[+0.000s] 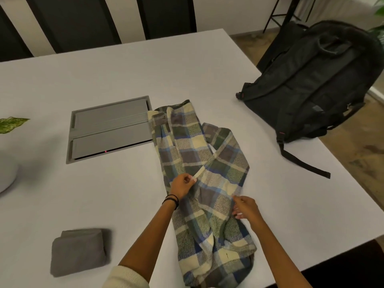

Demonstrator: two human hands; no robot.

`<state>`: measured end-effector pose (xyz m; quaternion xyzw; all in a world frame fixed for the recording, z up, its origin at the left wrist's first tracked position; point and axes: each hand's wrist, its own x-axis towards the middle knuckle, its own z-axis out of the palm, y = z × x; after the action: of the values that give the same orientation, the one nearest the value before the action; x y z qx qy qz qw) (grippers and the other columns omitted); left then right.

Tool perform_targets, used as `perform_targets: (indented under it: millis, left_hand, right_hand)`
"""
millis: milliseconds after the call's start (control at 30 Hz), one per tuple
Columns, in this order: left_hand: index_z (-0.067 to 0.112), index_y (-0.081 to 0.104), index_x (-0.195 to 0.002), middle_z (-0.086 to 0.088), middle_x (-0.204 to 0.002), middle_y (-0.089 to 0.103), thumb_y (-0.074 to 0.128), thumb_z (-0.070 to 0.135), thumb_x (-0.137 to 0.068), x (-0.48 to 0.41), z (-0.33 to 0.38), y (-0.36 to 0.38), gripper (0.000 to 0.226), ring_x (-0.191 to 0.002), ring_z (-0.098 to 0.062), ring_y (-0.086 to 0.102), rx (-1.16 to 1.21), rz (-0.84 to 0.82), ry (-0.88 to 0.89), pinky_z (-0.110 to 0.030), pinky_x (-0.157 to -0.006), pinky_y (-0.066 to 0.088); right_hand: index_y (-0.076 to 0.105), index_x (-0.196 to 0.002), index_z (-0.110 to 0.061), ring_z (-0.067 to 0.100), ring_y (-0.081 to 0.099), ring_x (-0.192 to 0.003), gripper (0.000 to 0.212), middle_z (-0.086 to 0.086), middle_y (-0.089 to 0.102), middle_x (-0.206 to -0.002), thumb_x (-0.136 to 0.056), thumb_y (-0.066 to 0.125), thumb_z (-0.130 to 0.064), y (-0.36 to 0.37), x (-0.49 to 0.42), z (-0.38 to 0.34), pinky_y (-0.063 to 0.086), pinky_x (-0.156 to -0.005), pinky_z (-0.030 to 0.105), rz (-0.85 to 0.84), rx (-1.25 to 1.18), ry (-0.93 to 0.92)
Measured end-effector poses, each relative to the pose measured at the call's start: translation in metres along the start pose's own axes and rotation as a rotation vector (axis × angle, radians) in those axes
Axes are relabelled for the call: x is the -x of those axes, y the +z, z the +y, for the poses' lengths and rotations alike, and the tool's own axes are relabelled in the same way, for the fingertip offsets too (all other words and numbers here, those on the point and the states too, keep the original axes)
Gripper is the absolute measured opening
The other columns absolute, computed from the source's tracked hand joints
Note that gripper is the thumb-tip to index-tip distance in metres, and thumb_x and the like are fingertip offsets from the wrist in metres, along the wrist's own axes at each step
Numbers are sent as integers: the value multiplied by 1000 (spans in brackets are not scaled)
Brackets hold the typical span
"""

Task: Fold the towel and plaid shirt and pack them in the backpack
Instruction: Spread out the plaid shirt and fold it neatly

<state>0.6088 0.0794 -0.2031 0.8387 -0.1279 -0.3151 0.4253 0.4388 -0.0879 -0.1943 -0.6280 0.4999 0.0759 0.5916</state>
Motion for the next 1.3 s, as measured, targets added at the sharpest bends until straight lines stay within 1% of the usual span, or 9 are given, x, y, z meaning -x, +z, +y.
perform_targets:
  millis: [133,233,433,633,900,1067,1133,1233,1300]
  left_hand:
    - [18,52,-78,5,-77,55,58,27,-90,1,-5,-1,16,-75,-13,52,26,3,-12,-24,-73,44]
    - [10,55,-90,3,-76,54,58,18,-90,2,-5,2,9,-75,-12,52,114,-27,-14,-19,-66,44]
    - [13,54,-101,2,-81,54,56,15,-91,6,-8,2,10,-74,-7,50,173,42,3,-21,-67,44]
    - [11,60,-109,1,-76,53,59,12,-89,2,-15,-3,20,-74,-14,51,61,48,55,-29,-74,44]
    - [1,58,-108,-13,-94,61,54,1,-88,11,-37,-9,20,-87,-28,56,-177,30,68,-38,-83,47]
    - [5,56,-100,-7,-87,54,55,-1,-87,13,-33,-12,15,-84,-21,50,-229,-22,27,-33,-81,44]
    - [0,57,-107,-7,-90,55,56,0,-86,10,-31,-16,21,-85,-20,50,-243,-57,-2,-33,-83,45]
    - [0,59,-111,-9,-94,57,56,4,-87,5,-27,-23,25,-85,-19,52,-228,-85,-11,-29,-80,44]
    - [2,60,-112,-6,-98,58,55,6,-88,3,-25,-25,25,-86,-19,53,-208,-60,-4,-25,-77,43]
  right_hand:
    - [61,-93,-2,15,63,-58,39,7,67,-72,-84,64,-40,0,22,11,50,-46,24,-197,214,52]
    - [59,-85,-12,13,62,-60,25,3,66,-76,-82,68,-35,8,32,26,49,-44,22,-274,350,26]
    - [48,-72,-12,8,64,-64,24,5,60,-75,-85,66,-21,10,42,47,49,-50,18,-283,361,-71]
    - [54,-66,-8,1,65,-60,23,11,62,-73,-82,69,-17,-10,48,62,50,-60,19,-312,294,-81]
    - [47,-49,-18,-7,48,-37,39,-15,48,-33,-78,73,-17,3,46,68,35,-46,7,-309,522,-193]
    - [52,-55,-13,-2,56,-44,32,-1,57,-53,-77,74,-18,4,38,76,47,-52,13,-275,526,-176]
    - [59,-71,-6,2,60,-52,23,3,62,-63,-80,71,-23,2,37,67,50,-54,15,-345,537,-135]
    - [61,-100,-1,6,66,-59,36,9,67,-84,-86,63,-34,-4,35,49,51,-52,18,-393,480,-64]
    - [62,-100,-6,9,66,-61,35,7,67,-88,-89,57,-38,-8,29,37,50,-50,19,-308,431,-71]
